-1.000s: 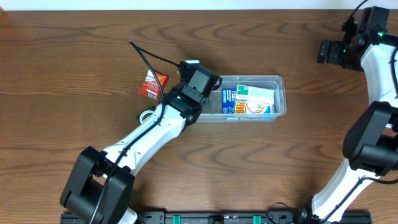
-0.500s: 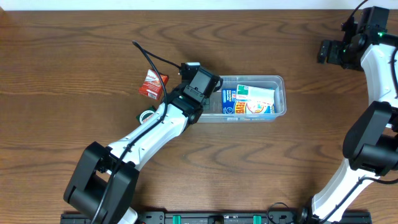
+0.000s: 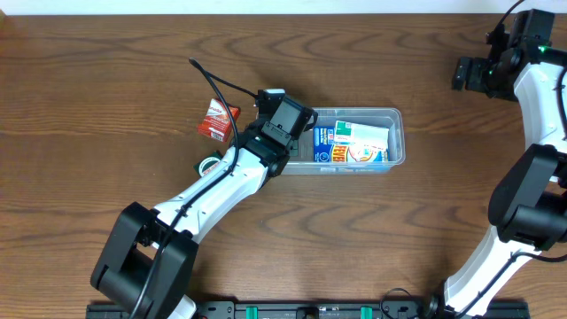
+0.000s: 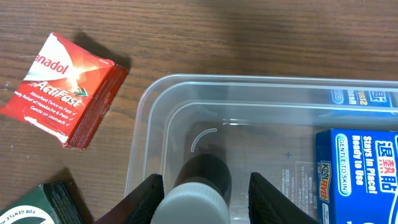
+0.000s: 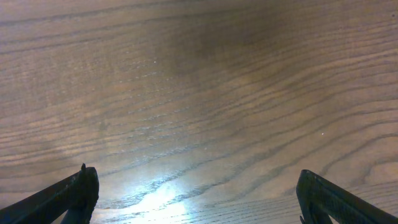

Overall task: Pack container
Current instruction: 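Lower the bottle into the container and release it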

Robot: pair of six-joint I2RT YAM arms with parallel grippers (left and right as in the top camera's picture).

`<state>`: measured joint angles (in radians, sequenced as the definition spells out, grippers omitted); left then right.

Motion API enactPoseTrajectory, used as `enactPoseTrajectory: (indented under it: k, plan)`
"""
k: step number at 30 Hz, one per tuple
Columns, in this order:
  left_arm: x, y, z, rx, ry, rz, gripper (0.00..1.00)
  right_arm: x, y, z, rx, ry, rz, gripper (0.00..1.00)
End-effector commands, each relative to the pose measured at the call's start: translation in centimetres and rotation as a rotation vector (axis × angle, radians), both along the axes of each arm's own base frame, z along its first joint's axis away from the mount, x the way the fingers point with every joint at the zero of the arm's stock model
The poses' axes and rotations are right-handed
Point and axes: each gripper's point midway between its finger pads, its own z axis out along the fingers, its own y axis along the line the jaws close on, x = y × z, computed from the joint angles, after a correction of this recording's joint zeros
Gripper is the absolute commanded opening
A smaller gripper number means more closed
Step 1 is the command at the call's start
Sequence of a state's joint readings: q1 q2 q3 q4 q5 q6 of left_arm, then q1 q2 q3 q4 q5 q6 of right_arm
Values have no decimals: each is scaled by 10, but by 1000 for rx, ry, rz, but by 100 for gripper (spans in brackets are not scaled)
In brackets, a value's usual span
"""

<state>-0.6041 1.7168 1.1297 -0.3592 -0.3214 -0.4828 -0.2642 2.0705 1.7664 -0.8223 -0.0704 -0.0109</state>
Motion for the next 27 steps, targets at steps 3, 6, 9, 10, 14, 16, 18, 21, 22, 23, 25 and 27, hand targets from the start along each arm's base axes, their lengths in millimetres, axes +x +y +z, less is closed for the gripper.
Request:
enactPoseTrajectory:
  k: [3, 6, 9, 10, 14, 16, 18, 21, 22, 23, 25, 27]
  plan:
    - [-1, 7, -4, 22, 3, 21, 45, 1, -3, 3, -2, -6, -12, 99]
    - [0, 6, -2, 32, -2, 4, 45, 1, -3, 2, -2, -5, -11, 99]
    - [1, 5, 0, 41, -9, -15, 45, 1, -3, 2, -2, -6, -12, 99]
    - [1, 5, 2, 39, -11, -15, 45, 1, -3, 2, -2, -6, -12, 99]
    - [1, 5, 8, 29, -26, -14, 45, 1, -3, 2, -2, -6, -12, 99]
    - [2, 5, 14, 22, -38, -15, 45, 1, -3, 2, -2, -6, -12, 99]
    - [2, 5, 21, 11, -54, -14, 45, 1, -3, 3, -2, -6, -12, 99]
    - [3, 4, 32, -6, -81, -16, 45, 1, -3, 2, -2, -6, -11, 99]
    - [3, 4, 36, -12, -90, -16, 45, 1, -3, 3, -2, -6, -12, 99]
    - [4, 3, 42, -21, -104, -16, 45, 1, -3, 2, -1, -6, -12, 99]
    - [5, 3, 48, -25, -121, -24, 45, 1, -3, 2, -1, -6, -11, 99]
    - [6, 2, 56, -10, -142, -55, 45, 1, -3, 2, -1, -6, -12, 99]
